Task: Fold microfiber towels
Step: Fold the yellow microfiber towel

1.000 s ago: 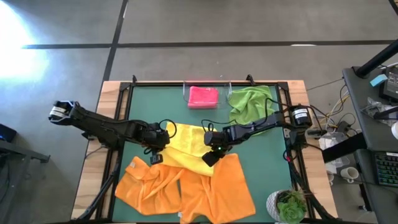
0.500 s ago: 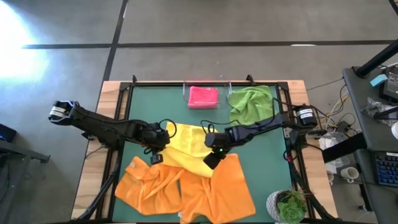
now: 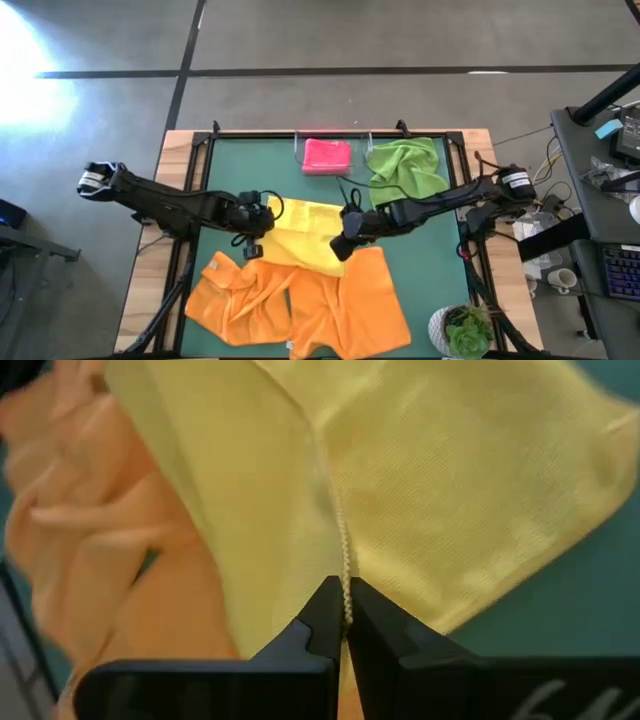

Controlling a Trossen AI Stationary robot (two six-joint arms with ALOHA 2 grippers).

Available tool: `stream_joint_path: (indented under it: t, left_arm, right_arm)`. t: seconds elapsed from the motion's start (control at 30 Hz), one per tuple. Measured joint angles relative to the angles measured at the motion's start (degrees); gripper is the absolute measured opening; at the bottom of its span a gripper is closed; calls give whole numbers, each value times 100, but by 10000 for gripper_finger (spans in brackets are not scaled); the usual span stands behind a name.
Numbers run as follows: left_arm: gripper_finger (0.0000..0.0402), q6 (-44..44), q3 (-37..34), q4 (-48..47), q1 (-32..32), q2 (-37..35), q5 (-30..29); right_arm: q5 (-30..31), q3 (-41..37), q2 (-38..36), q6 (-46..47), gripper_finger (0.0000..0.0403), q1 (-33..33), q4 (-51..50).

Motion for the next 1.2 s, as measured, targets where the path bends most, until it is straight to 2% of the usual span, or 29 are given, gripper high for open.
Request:
stream_joint_path:
  t: [0.13,0.33,0.57,0.8,1.03,1.2]
  left_arm:
    - [0,115,0,187,77,124,-254]
    - [0,122,0,243,301,417,-921]
    - [0,123,-14,285,631,950,-1048]
    - [0,124,-15,321,797,1369,-1560]
    - [0,692,-17,893,953,1623,-1628]
    - [0,719,-17,1025,1011,1697,-1627]
  right_arm:
    - [141,-2,69,-48,8,-147,5]
    - [682,-4,272,-13,8,-358,-213]
    - [937,-6,387,-164,8,-624,-304]
    - [1020,-6,389,-122,8,-793,-478]
    - [965,-4,505,-141,8,-945,-497]
    - [938,-4,584,-142,8,-957,-488]
